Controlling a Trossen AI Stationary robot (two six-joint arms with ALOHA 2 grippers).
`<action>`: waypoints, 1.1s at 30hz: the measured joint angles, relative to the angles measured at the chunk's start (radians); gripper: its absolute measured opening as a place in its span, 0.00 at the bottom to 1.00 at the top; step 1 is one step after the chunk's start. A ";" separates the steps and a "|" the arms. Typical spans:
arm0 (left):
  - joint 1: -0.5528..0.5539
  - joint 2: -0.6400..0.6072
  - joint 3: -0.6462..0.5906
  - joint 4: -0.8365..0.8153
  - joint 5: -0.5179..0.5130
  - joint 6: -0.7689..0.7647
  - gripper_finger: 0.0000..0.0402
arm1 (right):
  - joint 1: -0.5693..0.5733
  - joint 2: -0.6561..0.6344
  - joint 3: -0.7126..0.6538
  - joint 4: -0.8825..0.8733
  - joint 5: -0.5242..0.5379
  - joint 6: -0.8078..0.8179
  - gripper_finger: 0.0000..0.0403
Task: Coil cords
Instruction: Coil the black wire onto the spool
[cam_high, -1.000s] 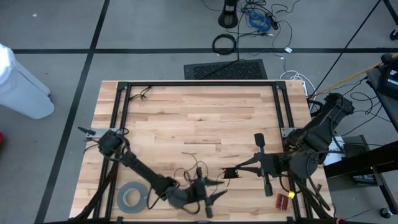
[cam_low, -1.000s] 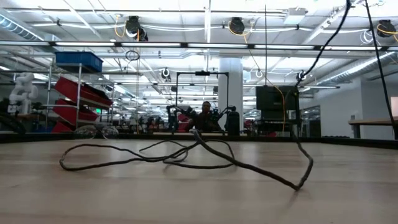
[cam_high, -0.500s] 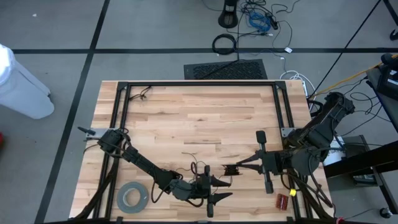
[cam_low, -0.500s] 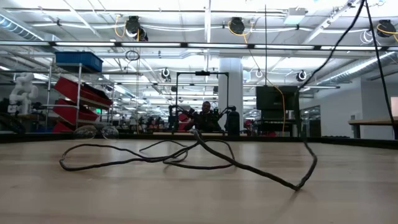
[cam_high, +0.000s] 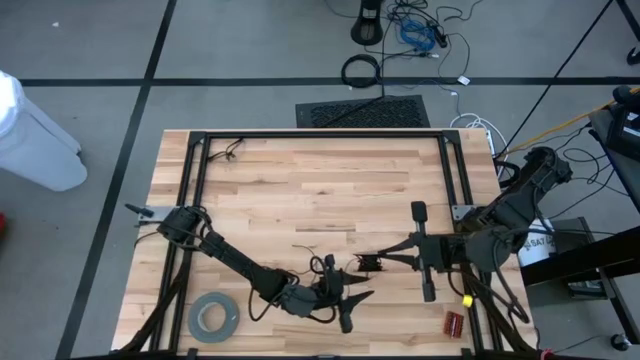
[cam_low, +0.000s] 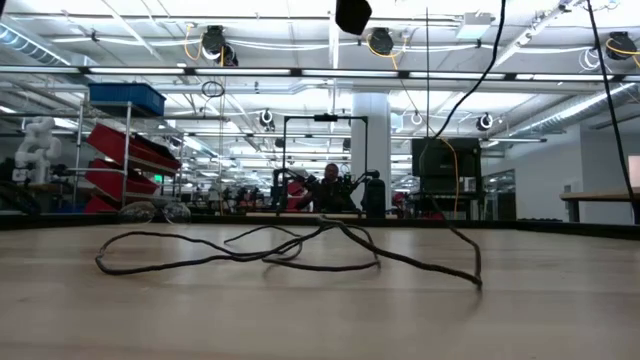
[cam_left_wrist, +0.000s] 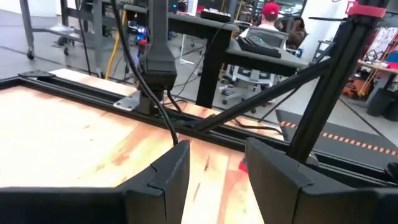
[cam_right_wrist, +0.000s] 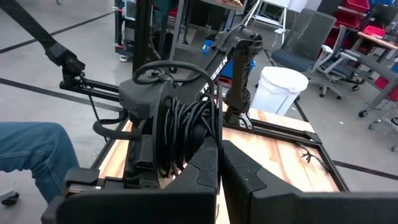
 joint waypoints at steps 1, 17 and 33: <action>0.000 0.000 0.000 0.000 -0.001 0.004 0.40 | 0.000 -0.001 0.000 0.000 0.000 0.000 0.00; -0.001 0.000 0.000 -0.050 -0.020 0.072 0.08 | 0.000 -0.001 0.000 -0.009 -0.001 0.030 0.00; -0.055 -0.037 -0.002 -0.057 0.034 0.118 0.04 | 0.002 -0.001 0.000 -0.029 -0.001 0.042 0.00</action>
